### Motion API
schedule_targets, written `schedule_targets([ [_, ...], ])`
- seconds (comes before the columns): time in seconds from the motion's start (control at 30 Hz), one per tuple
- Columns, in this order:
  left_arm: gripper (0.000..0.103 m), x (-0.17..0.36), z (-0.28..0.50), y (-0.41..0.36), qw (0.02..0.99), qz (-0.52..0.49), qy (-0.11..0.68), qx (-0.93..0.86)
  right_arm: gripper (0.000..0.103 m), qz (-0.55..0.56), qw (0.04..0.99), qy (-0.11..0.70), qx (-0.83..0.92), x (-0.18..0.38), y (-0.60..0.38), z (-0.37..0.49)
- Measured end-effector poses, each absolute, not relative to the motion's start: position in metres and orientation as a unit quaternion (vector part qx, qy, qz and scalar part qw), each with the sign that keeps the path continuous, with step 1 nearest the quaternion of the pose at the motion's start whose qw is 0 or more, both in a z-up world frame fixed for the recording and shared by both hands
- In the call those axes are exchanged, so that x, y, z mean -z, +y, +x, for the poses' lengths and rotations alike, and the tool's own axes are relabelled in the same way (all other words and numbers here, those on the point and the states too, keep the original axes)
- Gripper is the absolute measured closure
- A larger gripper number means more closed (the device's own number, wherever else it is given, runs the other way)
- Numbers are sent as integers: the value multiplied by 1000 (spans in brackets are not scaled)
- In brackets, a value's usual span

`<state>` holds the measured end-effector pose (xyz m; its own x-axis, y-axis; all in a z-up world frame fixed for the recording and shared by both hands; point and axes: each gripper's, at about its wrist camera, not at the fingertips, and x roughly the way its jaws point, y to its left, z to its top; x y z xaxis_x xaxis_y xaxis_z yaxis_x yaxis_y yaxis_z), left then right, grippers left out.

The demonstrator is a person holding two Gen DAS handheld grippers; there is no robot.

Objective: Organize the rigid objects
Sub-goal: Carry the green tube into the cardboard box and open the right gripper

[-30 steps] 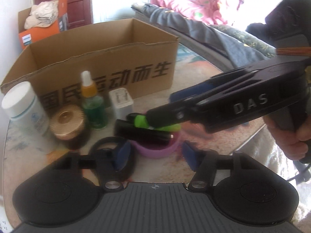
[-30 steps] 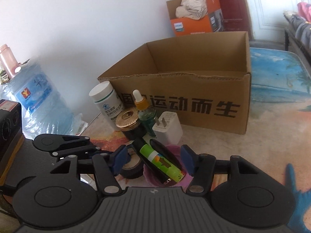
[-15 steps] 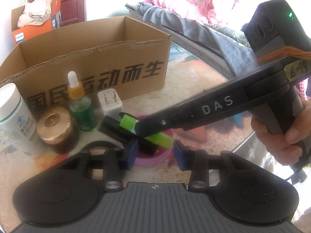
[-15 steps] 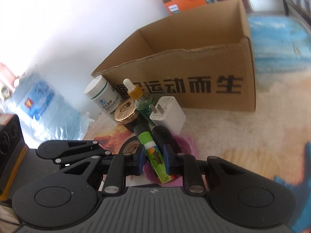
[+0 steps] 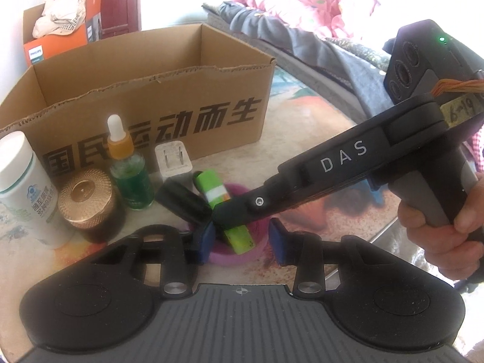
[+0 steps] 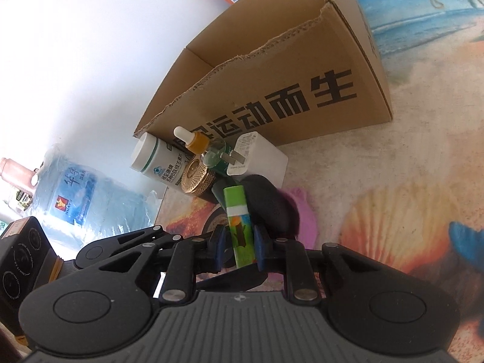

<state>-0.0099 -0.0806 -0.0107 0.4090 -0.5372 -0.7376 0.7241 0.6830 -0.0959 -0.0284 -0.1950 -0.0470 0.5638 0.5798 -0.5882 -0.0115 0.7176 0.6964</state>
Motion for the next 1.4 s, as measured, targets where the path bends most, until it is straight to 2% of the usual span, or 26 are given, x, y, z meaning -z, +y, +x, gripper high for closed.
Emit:
schedule_targets([
  [0.03,70,11,-10,-81,832,121,388,377,81,331,821,430,-178,47,-195,-29],
  [0.1,81,11,-9,-80,835,121,387,372,81,342,818,428,-176,49,-197,-30],
  [0.17,85,10,-7,-77,836,115,388,370,82,355,815,424,-176,51,-200,-32],
  [0.47,87,-1,-15,-73,845,117,363,374,82,359,825,400,-173,37,-197,-43],
  [0.77,87,-59,-11,-55,879,117,291,360,82,309,866,341,-194,-34,-173,-37],
  [0.9,87,-93,16,-47,894,115,276,333,82,292,873,319,-225,-69,-162,0],
  [1.03,87,-107,60,-49,896,110,301,308,82,302,858,340,-241,-80,-155,60],
  [1.4,87,-57,194,-62,862,177,406,246,82,387,772,469,-187,-7,-164,221],
])
